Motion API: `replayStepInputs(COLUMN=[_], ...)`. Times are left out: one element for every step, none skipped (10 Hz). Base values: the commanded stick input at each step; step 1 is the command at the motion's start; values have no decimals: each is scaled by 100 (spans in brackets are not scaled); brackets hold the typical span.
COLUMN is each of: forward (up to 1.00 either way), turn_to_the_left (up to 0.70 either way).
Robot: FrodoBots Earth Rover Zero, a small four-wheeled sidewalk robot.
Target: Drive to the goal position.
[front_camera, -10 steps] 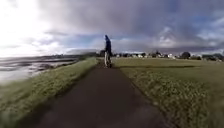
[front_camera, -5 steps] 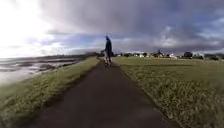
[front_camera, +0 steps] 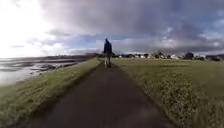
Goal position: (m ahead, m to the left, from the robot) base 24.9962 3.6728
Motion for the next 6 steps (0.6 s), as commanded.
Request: replayStepInputs(forward=[70,70,70,70,70,70], turn_to_the_left=[0,0,0,0,0,0])
